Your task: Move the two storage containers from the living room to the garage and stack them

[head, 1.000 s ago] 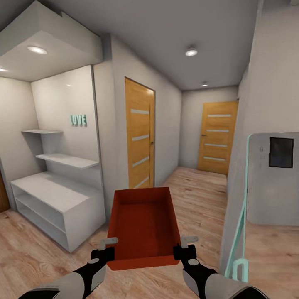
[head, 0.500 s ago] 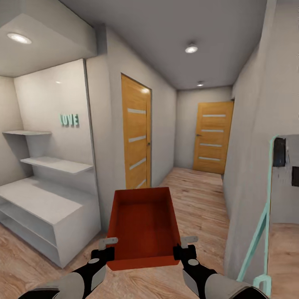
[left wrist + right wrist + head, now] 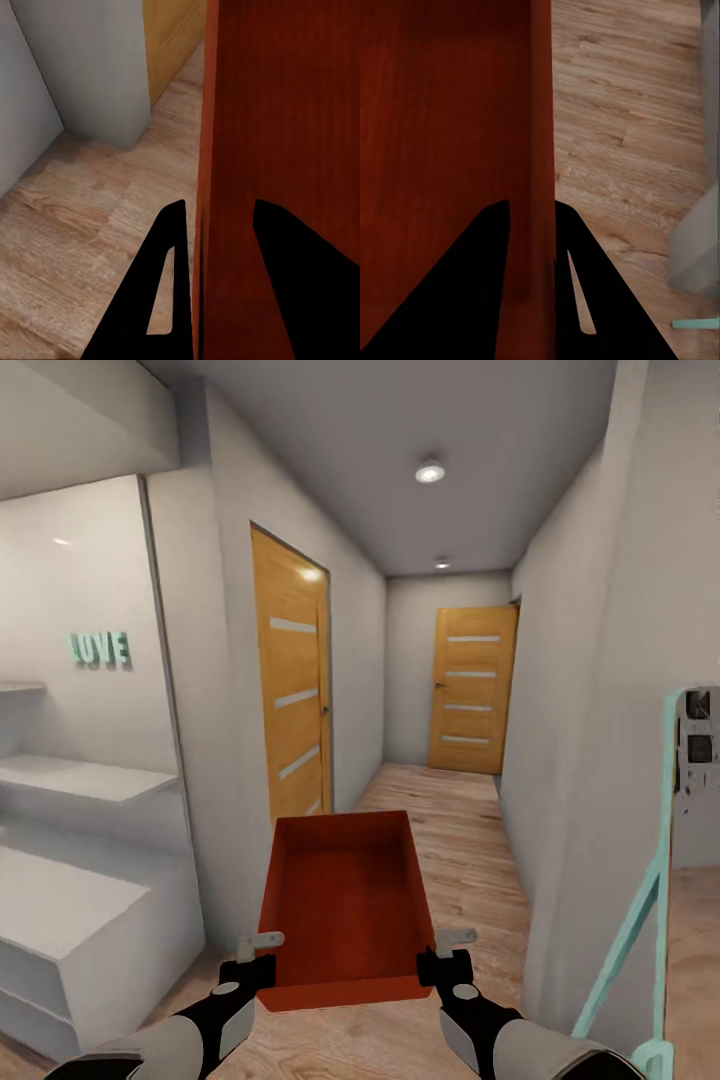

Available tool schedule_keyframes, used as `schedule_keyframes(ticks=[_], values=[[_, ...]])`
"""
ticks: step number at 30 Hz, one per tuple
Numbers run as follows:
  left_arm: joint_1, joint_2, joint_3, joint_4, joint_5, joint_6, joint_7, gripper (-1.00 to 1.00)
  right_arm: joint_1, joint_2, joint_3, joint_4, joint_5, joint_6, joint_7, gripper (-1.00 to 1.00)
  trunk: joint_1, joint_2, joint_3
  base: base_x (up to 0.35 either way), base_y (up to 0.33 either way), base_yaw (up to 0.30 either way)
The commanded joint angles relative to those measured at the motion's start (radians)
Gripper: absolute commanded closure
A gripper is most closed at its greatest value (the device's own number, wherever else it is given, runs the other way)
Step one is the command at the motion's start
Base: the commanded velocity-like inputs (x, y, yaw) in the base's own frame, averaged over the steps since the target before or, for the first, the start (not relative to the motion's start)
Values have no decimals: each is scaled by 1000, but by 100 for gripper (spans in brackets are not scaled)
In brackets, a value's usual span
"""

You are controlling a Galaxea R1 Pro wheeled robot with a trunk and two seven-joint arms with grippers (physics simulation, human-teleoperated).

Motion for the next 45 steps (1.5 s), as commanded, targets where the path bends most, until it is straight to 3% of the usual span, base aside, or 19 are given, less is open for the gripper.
schedule_keyframes(ticks=[1,22,33,45], values=[[0,0,9,1,20,-7,-1,100,-2,7,-52,-3,5,0,10,100,1,-1,-2,289,250,-281],[0,0,8,1,20,-7,-1,100,-2,6,-52,-3,5,0,11,100,1,-1,-2,292,236,-267],[0,0,8,1,20,-10,-1,100,-2,6,-52,-3,5,0,11,100,1,-1,-2,321,16,-251],[0,0,9,1,20,-10,-1,100,-2,6,-52,-3,5,0,11,100,1,-1,-2,323,0,-27]])
